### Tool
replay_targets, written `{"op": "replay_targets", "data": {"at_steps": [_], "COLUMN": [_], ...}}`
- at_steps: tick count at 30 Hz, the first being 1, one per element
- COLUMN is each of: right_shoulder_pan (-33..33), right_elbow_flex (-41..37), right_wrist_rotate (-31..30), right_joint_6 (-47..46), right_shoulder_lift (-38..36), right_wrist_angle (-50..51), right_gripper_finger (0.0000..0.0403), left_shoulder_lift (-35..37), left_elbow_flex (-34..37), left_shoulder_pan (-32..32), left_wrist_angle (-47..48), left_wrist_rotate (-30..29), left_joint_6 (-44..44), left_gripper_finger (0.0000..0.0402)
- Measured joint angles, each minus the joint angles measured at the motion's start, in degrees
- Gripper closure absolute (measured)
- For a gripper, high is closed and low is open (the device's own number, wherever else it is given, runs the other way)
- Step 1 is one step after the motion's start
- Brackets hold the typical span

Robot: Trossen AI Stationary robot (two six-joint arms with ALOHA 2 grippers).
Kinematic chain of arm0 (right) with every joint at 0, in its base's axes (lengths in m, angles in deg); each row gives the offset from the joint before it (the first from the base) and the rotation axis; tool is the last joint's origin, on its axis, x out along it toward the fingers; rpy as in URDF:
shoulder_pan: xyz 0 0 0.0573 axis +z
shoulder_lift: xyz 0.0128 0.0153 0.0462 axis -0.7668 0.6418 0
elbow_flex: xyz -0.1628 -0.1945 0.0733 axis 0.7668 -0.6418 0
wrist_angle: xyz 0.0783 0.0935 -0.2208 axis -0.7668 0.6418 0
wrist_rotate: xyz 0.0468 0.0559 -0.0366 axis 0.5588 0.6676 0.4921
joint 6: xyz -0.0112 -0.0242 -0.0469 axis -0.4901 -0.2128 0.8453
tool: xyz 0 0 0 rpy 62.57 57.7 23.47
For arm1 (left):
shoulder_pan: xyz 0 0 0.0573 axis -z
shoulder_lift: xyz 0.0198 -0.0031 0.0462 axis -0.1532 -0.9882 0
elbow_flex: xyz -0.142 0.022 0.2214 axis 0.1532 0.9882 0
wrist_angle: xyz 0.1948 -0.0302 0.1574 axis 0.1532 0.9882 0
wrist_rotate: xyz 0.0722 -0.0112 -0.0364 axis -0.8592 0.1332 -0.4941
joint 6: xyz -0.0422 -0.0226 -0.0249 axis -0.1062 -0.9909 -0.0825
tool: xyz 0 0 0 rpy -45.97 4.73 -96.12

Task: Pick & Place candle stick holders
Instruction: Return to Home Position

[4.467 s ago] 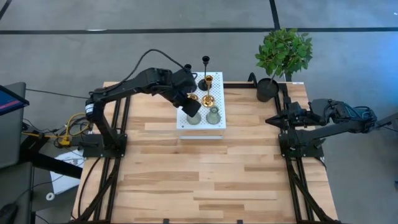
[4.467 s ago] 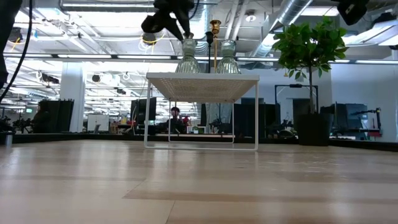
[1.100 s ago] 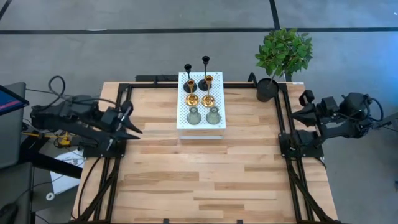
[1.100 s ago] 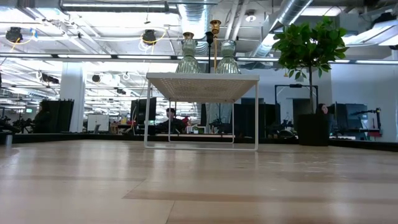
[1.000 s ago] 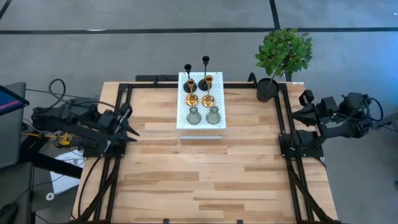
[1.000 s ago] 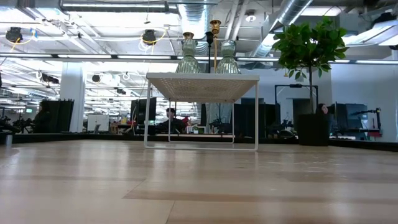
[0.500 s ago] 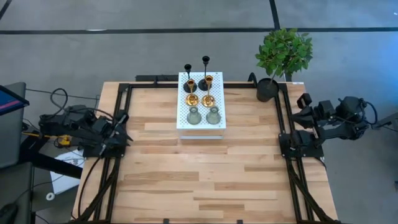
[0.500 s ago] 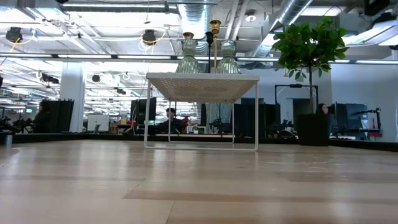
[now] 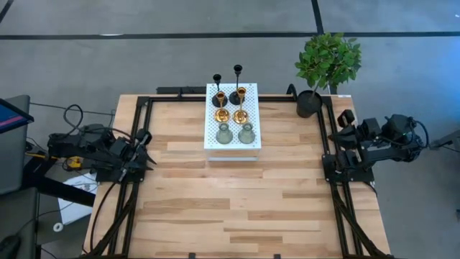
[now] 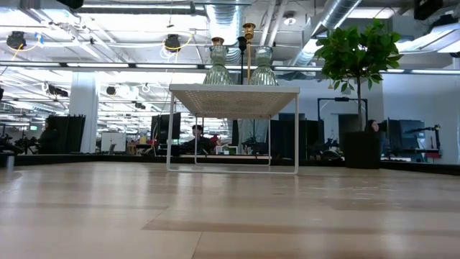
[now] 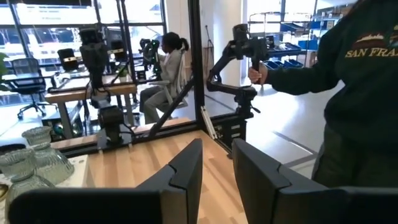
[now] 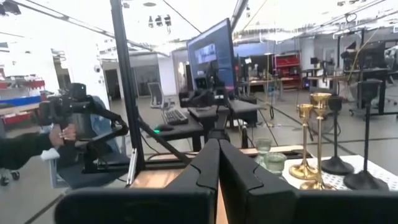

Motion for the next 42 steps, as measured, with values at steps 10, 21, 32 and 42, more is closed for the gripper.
{"op": "replay_targets", "data": {"at_steps": [10,21,32,42], "right_shoulder_pan": [0.0,0.0,-0.1,-0.2], "right_elbow_flex": [-10.9,-24.1,-32.7,-36.5], "right_wrist_rotate": [0.2,0.1,0.1,-0.1], "right_joint_6": [0.2,1.3,1.5,-2.7], "right_shoulder_lift": [0.0,0.0,0.0,-0.1], "right_wrist_angle": [-10.7,-23.4,-29.1,-29.4], "right_gripper_finger": [0.0403,0.0403,0.0403,0.0403], "left_shoulder_lift": [0.0,0.0,0.0,-0.1], "left_elbow_flex": [8.1,17.1,24.3,29.2], "left_shoulder_pan": [0.0,0.0,0.0,0.0], "left_wrist_angle": [-8.1,-15.3,-21.3,-27.0], "left_wrist_rotate": [0.0,0.0,-0.7,-0.7], "left_joint_6": [0.7,0.7,0.7,0.1], "left_gripper_finger": [0.0312,0.0312,0.0312,0.0312]}}
